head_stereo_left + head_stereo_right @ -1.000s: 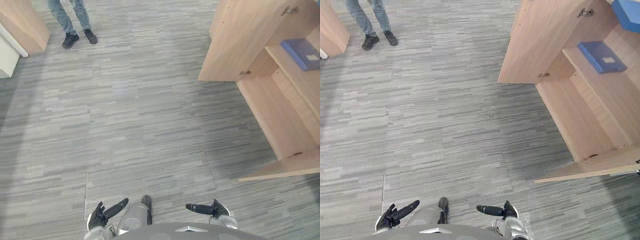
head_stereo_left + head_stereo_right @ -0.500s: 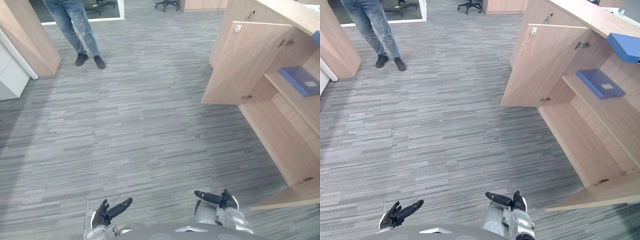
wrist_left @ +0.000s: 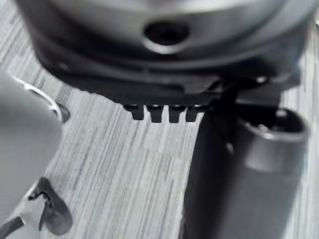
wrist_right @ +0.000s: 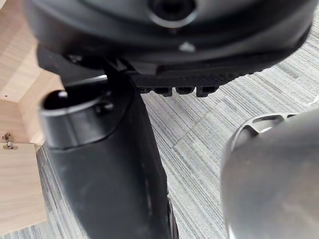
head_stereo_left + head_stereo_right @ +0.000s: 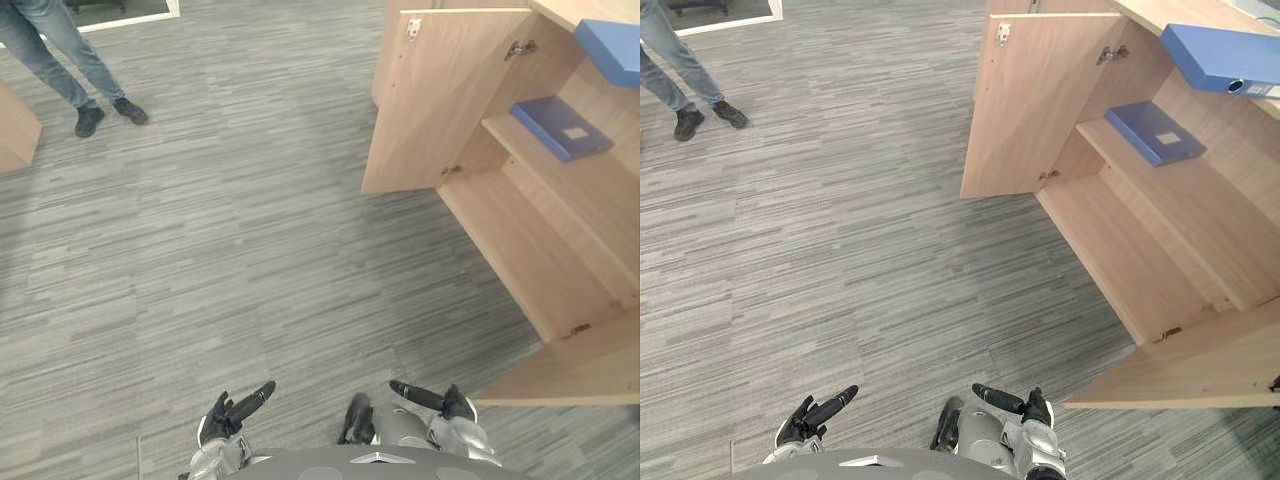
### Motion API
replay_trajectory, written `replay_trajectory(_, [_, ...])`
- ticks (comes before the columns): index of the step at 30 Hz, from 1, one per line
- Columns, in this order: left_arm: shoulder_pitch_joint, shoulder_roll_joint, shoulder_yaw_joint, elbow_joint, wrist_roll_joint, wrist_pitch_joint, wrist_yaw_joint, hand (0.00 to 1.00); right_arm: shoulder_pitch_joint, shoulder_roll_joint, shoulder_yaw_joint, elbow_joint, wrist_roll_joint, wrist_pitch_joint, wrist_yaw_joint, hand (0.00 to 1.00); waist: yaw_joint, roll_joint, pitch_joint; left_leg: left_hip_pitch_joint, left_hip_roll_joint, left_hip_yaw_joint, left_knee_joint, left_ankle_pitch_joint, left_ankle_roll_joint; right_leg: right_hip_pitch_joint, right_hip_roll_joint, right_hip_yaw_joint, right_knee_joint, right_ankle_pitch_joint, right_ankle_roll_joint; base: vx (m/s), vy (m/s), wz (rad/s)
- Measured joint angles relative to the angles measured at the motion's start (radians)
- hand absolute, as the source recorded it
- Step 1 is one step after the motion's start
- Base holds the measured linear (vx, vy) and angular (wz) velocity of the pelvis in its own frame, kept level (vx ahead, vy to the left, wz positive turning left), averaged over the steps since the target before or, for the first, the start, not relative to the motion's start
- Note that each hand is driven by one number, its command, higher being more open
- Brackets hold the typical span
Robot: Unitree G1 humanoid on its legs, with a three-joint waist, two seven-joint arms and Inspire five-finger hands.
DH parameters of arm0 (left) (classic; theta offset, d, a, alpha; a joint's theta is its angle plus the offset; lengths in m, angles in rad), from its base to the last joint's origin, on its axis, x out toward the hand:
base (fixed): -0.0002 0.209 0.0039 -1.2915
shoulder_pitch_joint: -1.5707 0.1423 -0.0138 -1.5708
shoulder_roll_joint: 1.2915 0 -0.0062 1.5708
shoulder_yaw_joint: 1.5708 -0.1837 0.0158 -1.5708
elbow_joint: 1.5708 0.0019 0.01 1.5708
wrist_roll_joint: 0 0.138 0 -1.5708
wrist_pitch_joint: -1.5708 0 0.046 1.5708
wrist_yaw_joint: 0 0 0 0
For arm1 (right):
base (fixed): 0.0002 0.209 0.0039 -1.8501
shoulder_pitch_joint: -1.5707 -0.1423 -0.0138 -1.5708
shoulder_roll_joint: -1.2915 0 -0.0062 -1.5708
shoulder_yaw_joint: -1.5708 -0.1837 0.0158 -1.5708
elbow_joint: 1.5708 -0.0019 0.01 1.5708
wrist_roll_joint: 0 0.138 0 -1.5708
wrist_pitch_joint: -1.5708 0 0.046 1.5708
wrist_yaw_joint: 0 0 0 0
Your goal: Walk over to the cabinet, pick up the folder, carry it to the office cabinet, place the folder inside the office cabinet, then close the office cabinet door
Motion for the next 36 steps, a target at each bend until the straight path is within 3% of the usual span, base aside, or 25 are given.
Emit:
replay_trajectory(3, [0.002, 0.0, 0.026, -0.004, -0.006, 0.01, 0.002, 1.0, 0.01, -0.014, 0.042, 0.0, 0.001, -0.001, -0.001, 1.0, 0.003, 0.016, -0.011, -0.163, 0.064, -0.064, 0.429, 0.074, -0.041, 0.094, 0.069, 0.077, -0.083, 0.013, -0.026, 0.37, -0.055, -0.72])
replay_trajectory(5, [0.007, 0.0, 0.042, -0.01, -0.015, 0.01, 0.002, 1.0, 0.008, -0.017, 0.058, 0.002, 0.003, -0.001, -0.001, 1.0, 0.017, 0.019, -0.012, -0.233, 0.069, -0.057, 0.571, 0.043, -0.011, 0.146, 0.082, 0.149, -0.111, 0.004, -0.041, 0.35, 0.049, -1.05])
replay_trajectory(6, [0.007, -0.001, 0.043, -0.029, -0.031, 0.01, 0.007, 1.0, 0.011, -0.017, 0.069, 0.014, 0.011, 0.0, -0.004, 1.0, 0.032, -0.001, -0.01, -0.272, 0.06, -0.035, 0.593, 0.016, 0.014, 0.178, 0.081, 0.215, -0.13, 0.006, -0.039, 0.23, 0.075, -1.04])
replay_trajectory(8, [0.01, 0.001, 0.053, -0.038, -0.049, 0.009, 0.016, 1.0, -0.002, -0.02, 0.072, 0.052, 0.037, 0.001, -0.011, 1.0, 0.056, -0.011, -0.012, -0.345, 0.028, -0.051, 0.557, -0.032, 0.053, 0.219, 0.062, 0.298, -0.147, 0.015, -0.023, 0.29, 0.189, -1.6])
replay_trajectory(9, [0.009, 0.004, 0.056, -0.045, -0.049, 0.006, 0.021, 1.0, -0.013, -0.019, 0.071, 0.074, 0.049, 0.001, -0.021, 1.0, 0.075, -0.02, -0.01, -0.393, 0.001, -0.09, 0.447, -0.047, 0.058, 0.238, 0.034, 0.378, -0.145, 0.014, -0.012, 0.34, 0.34, -1.78])
replay_trajectory(11, [0.008, 0.007, 0.06, -0.048, -0.049, 0.003, 0.021, 1.0, -0.012, -0.017, 0.071, 0.077, 0.071, 0.0, -0.022, 1.0, 0.076, -0.027, -0.007, -0.425, -0.029, -0.176, 0.31, -0.045, 0.056, 0.251, -0.005, 0.443, -0.146, 0.001, 0.03, 0.27, 0.352, -1.39])
replay_trajectory(12, [0.009, 0.006, 0.06, -0.048, -0.048, 0.001, 0.021, 1.0, -0.005, -0.019, 0.07, 0.075, 0.08, -0.002, -0.023, 1.0, 0.076, -0.025, -0.009, -0.428, -0.04, -0.256, 0.171, -0.029, 0.055, 0.259, -0.036, 0.484, -0.143, -0.02, 0.068, 0.2, 0.329, -1.09])
replay_trajectory(13, [0.01, 0.003, 0.061, -0.047, -0.048, 0.0, 0.021, 1.0, 0.005, -0.021, 0.071, 0.068, 0.086, -0.003, -0.024, 1.0, 0.075, -0.021, -0.011, -0.425, -0.039, -0.297, 0.102, -0.013, 0.055, 0.266, -0.05, 0.502, -0.145, -0.036, 0.085, 0.26, 0.46, -0.93])
replay_trajectory(14, [0.01, -0.007, 0.064, -0.045, -0.049, -0.002, 0.022, 1.0, 0.031, -0.024, 0.072, 0.053, 0.088, -0.007, -0.029, 1.0, 0.07, -0.012, -0.02, -0.422, -0.035, -0.343, 0.014, 0.065, 0.018, 0.277, -0.08, 0.525, -0.142, -0.063, 0.131, 0.32, 0.523, -0.58])
replay_trajectory(15, [0.011, -0.005, 0.065, -0.043, -0.048, -0.004, 0.022, 1.0, 0.044, -0.016, 0.071, 0.047, 0.112, -0.005, -0.038, 1.0, 0.067, -0.015, -0.036, -0.42, -0.06, -0.294, 0.008, 0.138, 0.014, 0.281, -0.12, 0.522, -0.139, -0.061, 0.159, 0.34, 0.516, -0.47])
replay_trajectory(17, [0.01, -0.001, 0.072, -0.046, -0.048, -0.018, 0.036, 1.0, 0.038, -0.001, 0.115, 0.046, 0.109, -0.001, -0.037, 1.0, 0.072, -0.045, -0.051, -0.422, -0.079, -0.25, 0.026, 0.118, 0.034, 0.267, -0.144, 0.47, -0.104, -0.05, 0.148, 0.36, 0.367, -0.4])
replay_trajectory(18, [0.007, 0.0, 0.078, -0.047, -0.048, -0.017, 0.037, 1.0, 0.037, 0.002, 0.125, 0.046, 0.11, -0.002, -0.044, 1.0, 0.079, -0.053, -0.055, -0.422, -0.089, -0.24, 0.052, 0.105, 0.044, 0.267, -0.141, 0.454, -0.11, -0.018, 0.137, 0.38, 0.301, -0.59])
replay_trajectory(21, [0.002, 0.0, 0.091, -0.035, -0.049, -0.012, 0.041, 1.0, -0.006, 0.056, 0.118, 0.047, 0.113, -0.008, -0.059, 1.0, 0.084, -0.058, -0.062, -0.421, -0.126, -0.251, 0.109, 0.086, 0.057, 0.283, -0.171, 0.451, -0.165, 0.044, 0.133, 0.2, 0.204, -0.49])
replay_trajectory(24, [0.002, -0.011, 0.094, -0.016, -0.049, -0.01, 0.039, 1.0, -0.017, 0.068, 0.103, 0.051, 0.111, -0.005, -0.038, 1.0, 0.097, -0.028, -0.086, -0.416, -0.149, -0.266, 0.102, 0.07, 0.07, 0.253, -0.2, 0.488, -0.185, 0.105, 0.151, 0.08, 0.22, -0.62])
replay_trajectory(25, [0.002, -0.025, 0.102, -0.01, -0.049, -0.01, 0.04, 1.0, -0.018, 0.067, 0.077, 0.051, 0.11, -0.003, -0.038, 1.0, 0.111, -0.011, -0.097, -0.387, -0.164, -0.267, 0.048, 0.041, 0.091, 0.224, -0.214, 0.5, -0.182, 0.12, 0.165, 0.03, 0.246, -0.95])
replay_trajectory(28, [0.013, -0.037, 0.109, -0.009, -0.055, -0.007, 0.042, 1.0, -0.026, 0.057, 0.034, 0.05, 0.109, 0.014, -0.044, 1.0, 0.125, -0.006, -0.1, -0.303, -0.209, -0.205, -0.061, 0.042, 0.123, 0.153, -0.273, 0.523, -0.07, 0.134, 0.163, 0.0, 0.245, -0.91])
replay_trajectory(29, [0.022, -0.042, 0.105, -0.011, -0.054, -0.005, 0.041, 1.0, -0.03, 0.048, 0.003, 0.042, 0.11, 0.022, -0.047, 1.0, 0.127, 0.002, -0.103, -0.252, -0.234, -0.197, -0.11, 0.058, 0.143, 0.085, -0.292, 0.53, 0.089, 0.137, 0.14, -0.01, 0.213, -0.47])
replay_trajectory(30, [0.035, -0.041, 0.095, -0.022, -0.053, -0.005, 0.039, 1.0, -0.029, 0.038, -0.022, 0.02, 0.111, 0.023, -0.046, 1.0, 0.112, 0.003, -0.102, -0.202, -0.259, -0.185, -0.143, 0.074, 0.155, 0.007, -0.327, 0.526, 0.287, 0.154, 0.07, 0.0, 0.193, -0.18])
replay_trajectory(31, [0.043, -0.037, 0.088, -0.028, -0.051, -0.005, 0.038, 1.0, -0.027, 0.036, -0.036, 0.007, 0.11, 0.023, -0.044, 1.0, 0.1, -0.003, -0.105, -0.18, -0.273, -0.183, -0.154, 0.08, 0.164, -0.028, -0.351, 0.51, 0.385, 0.17, 0.031, 0.06, 0.145, 0.23])
replay_trajectory(32, [0.05, -0.03, 0.081, -0.033, -0.043, -0.006, 0.037, 1.0, -0.018, 0.034, -0.071, -0.004, 0.11, 0.022, -0.042, 1.0, 0.082, -0.022, -0.105, -0.136, -0.299, -0.192, -0.17, 0.087, 0.181, -0.061, -0.385, 0.451, 0.479, 0.231, -0.04, 0.12, 0.125, 0.25])
replay_trajectory(34, [0.078, -0.03, 0.058, -0.031, -0.038, -0.004, 0.029, 1.0, -0.022, 0.021, -0.136, 0.009, 0.109, 0.024, -0.04, 1.0, 0.078, 0.0, -0.119, -0.094, -0.3, -0.197, -0.201, 0.082, 0.179, -0.044, -0.414, 0.391, 0.478, 0.269, -0.022, 0.15, 0.121, -0.07])
replay_trajectory(35, [0.087, -0.03, 0.05, -0.027, -0.038, 0.0, 0.029, 1.0, -0.023, 0.017, -0.152, 0.011, 0.109, 0.019, -0.039, 1.0, 0.075, 0.014, -0.118, -0.088, -0.286, -0.187, -0.218, 0.088, 0.188, -0.048, -0.413, 0.348, 0.475, 0.236, 0.001, 0.14, 0.071, -0.34])
replay_trajectory(36, [0.086, -0.026, 0.036, -0.019, -0.039, 0.008, 0.03, 1.0, -0.042, 0.011, -0.172, 0.012, 0.11, 0.01, -0.04, 1.0, 0.072, 0.028, -0.113, -0.083, -0.264, -0.186, -0.229, 0.094, 0.196, -0.047, -0.402, 0.267, 0.465, 0.131, 0.068, 0.17, 0.028, -0.37])
